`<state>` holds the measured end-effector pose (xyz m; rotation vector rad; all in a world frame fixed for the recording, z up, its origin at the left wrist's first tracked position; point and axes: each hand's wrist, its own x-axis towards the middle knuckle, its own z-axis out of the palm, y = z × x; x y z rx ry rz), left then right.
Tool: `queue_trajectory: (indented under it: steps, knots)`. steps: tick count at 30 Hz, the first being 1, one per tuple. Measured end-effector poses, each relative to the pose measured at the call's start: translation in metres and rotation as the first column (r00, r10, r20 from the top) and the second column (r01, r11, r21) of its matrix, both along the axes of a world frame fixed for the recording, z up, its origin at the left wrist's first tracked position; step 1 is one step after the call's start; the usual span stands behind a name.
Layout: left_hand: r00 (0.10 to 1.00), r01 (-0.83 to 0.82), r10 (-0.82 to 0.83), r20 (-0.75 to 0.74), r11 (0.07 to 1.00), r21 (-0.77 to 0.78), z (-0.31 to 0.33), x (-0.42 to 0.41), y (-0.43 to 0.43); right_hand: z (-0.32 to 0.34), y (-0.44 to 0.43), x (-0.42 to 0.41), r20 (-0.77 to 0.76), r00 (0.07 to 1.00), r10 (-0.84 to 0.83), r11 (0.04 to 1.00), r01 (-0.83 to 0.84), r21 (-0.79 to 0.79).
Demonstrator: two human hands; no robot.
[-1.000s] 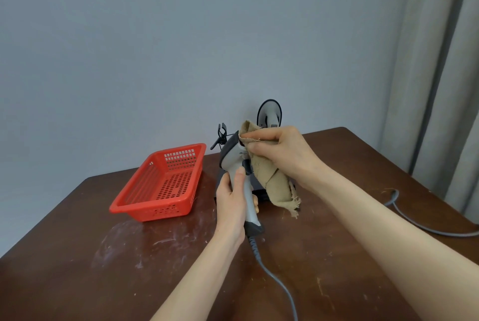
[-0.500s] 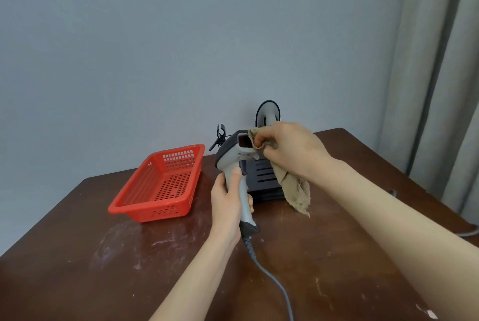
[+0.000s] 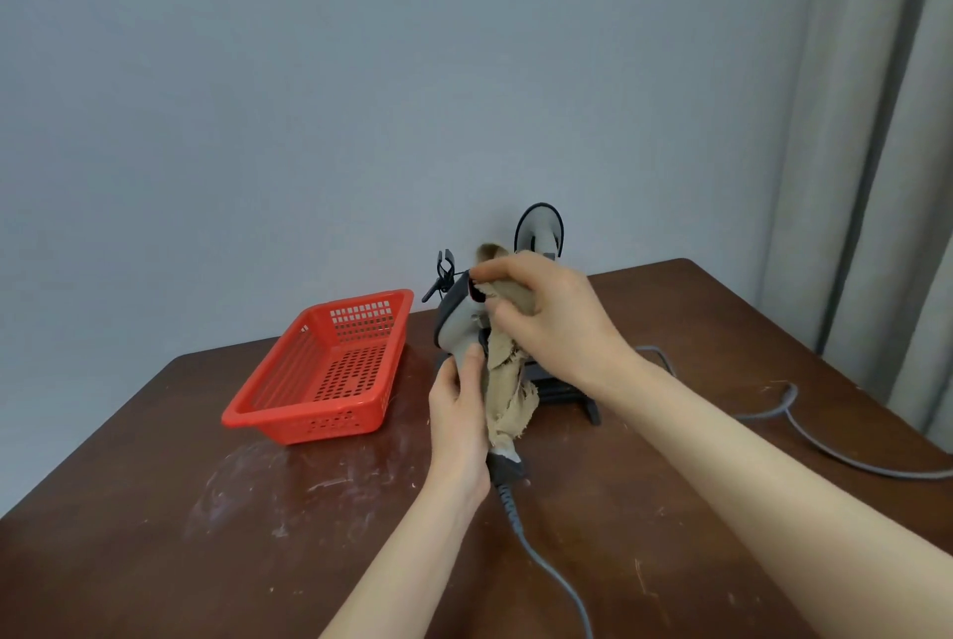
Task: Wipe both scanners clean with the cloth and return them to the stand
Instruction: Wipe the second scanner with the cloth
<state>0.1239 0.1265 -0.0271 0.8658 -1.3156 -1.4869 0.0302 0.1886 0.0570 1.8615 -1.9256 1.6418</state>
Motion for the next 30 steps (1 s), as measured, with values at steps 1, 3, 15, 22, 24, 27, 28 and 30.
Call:
queue_trajectory:
  steps: [1,3,15,22,24,27,28,30]
  knots:
    - [1.0,-0.002,0.002,0.001,1.0,0.002,0.0,-0.001,0.001,-0.001,-0.001,0.001,0.008,1.0,-0.016,1.0,0.016,0.008]
    - [1.0,-0.005,0.005,-0.004,1.0,0.009,0.001,-0.002,0.002,-0.003,-0.002,0.001,0.09,0.994,-0.058,0.998,0.056,0.026]
    - [0.999,-0.05,0.051,0.009,0.998,-0.043,0.002,-0.006,0.006,-0.011,-0.005,-0.007,-0.102,0.991,-0.091,0.996,0.093,0.013]
    - [0.999,-0.03,0.03,0.033,1.0,-0.009,-0.003,-0.007,0.004,-0.017,0.0,-0.016,-0.204,0.959,-0.196,0.965,0.225,0.134]
    - [0.999,-0.022,0.023,0.028,0.998,-0.053,-0.007,-0.011,0.001,-0.012,0.001,-0.012,-0.119,0.988,-0.1,0.991,0.11,0.08]
    - [0.999,-0.028,0.03,0.031,0.998,-0.056,-0.011,-0.014,-0.002,-0.01,0.0,-0.011,-0.152,0.985,-0.087,0.991,0.101,0.086]
    - [0.999,-0.031,0.032,0.029,0.999,-0.038,-0.011,-0.013,-0.003,-0.011,-0.001,-0.013,-0.183,0.976,-0.12,0.984,0.142,0.108]
    - [0.999,-0.031,0.031,0.011,0.999,0.011,-0.009,-0.01,-0.003,-0.015,0.0,-0.019,-0.217,0.96,-0.176,0.966,0.211,0.149]
